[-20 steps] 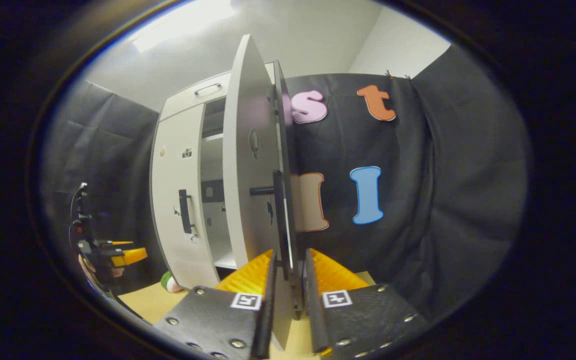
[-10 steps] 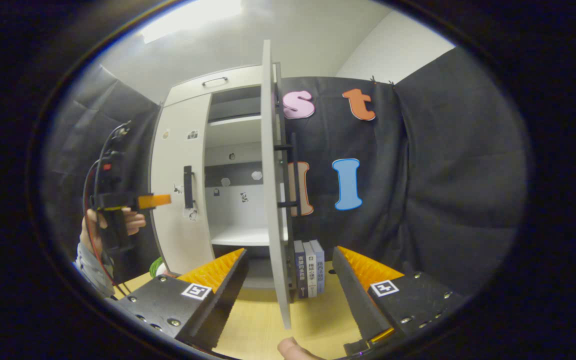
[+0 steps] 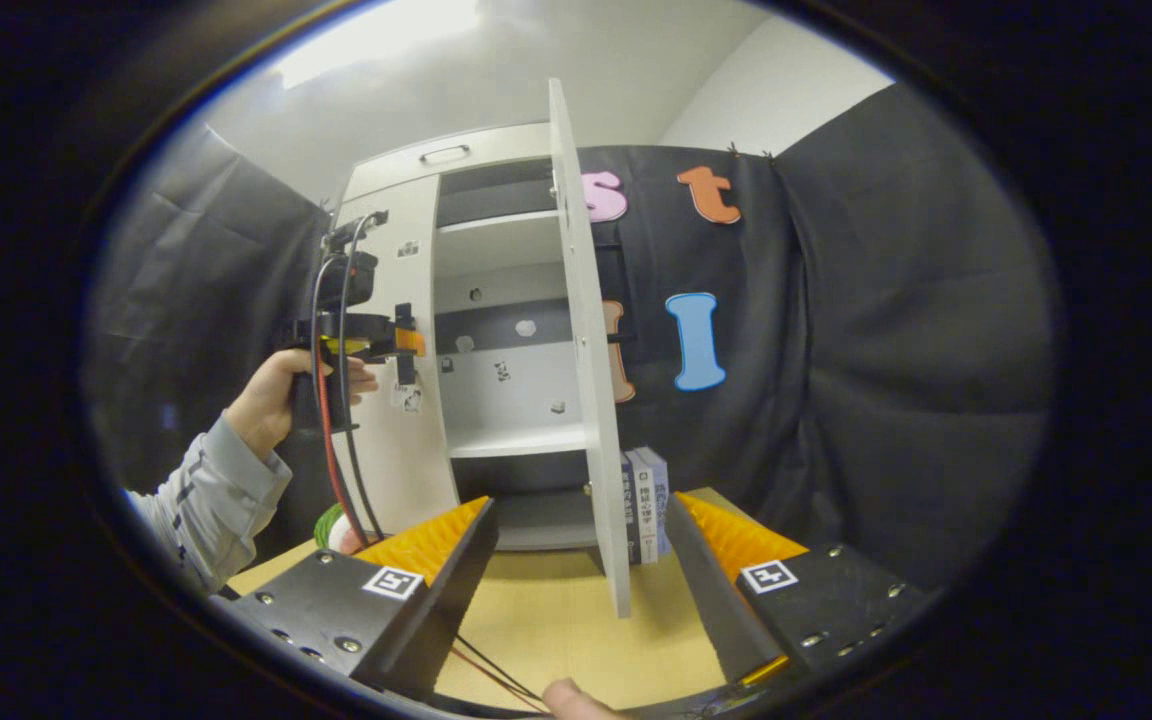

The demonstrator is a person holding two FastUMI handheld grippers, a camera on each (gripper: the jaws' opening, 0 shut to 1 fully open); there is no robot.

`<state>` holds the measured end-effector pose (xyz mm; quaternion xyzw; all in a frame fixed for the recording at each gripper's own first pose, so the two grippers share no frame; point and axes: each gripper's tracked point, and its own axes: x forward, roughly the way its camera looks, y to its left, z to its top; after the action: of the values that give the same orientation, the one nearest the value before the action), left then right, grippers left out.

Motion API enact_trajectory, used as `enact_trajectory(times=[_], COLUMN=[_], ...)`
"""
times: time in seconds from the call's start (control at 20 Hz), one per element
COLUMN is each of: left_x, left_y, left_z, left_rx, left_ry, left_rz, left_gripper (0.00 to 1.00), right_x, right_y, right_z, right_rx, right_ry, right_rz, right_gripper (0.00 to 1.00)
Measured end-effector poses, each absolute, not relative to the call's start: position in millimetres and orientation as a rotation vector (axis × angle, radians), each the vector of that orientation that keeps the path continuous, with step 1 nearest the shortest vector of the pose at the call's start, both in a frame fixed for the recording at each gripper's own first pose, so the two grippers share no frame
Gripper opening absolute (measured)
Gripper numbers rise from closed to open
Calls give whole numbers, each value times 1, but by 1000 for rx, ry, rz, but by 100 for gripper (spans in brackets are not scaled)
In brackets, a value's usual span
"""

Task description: Open the right door of the double-door shoe cabinet with the right hand, and open the left door with the left hand.

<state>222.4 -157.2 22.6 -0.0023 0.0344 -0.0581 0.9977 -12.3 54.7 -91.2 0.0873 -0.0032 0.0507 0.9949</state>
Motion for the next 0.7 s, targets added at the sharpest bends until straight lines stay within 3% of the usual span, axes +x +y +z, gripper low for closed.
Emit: enact_trajectory(times=[0.15, 0.3, 0.35, 0.4, 0.45, 0.5, 0.7], left_x=[235, 239, 240, 237, 240, 241, 239], left_y=[-152, -147, -150, -156, -162, -162, -161], left_z=[30, 34, 35, 34, 35, 32, 31], left_rx=[0, -1, 6, 12, 17, 21, 11], left_ry=[34, 14, 19, 28, 33, 45, 67], left_rz=[-98, -72, -79, -99, -116, -115, -120], left_gripper=[93, 71, 72, 66, 58, 35, 30], right_x=[-7, -7, -7, -8, -9, -12, -25], right_y=[52, 53, 54, 55, 56, 58, 64], right_z=[-99, -98, -99, -99, -100, -102, -100], right_rx=[193, 205, 203, 200, 195, 190, 185], right_ry=[12, 6, 3, 4, 7, 10, 9], right_rz=[85, 79, 81, 80, 80, 82, 92], right_gripper=[99, 99, 99, 99, 99, 96, 99])
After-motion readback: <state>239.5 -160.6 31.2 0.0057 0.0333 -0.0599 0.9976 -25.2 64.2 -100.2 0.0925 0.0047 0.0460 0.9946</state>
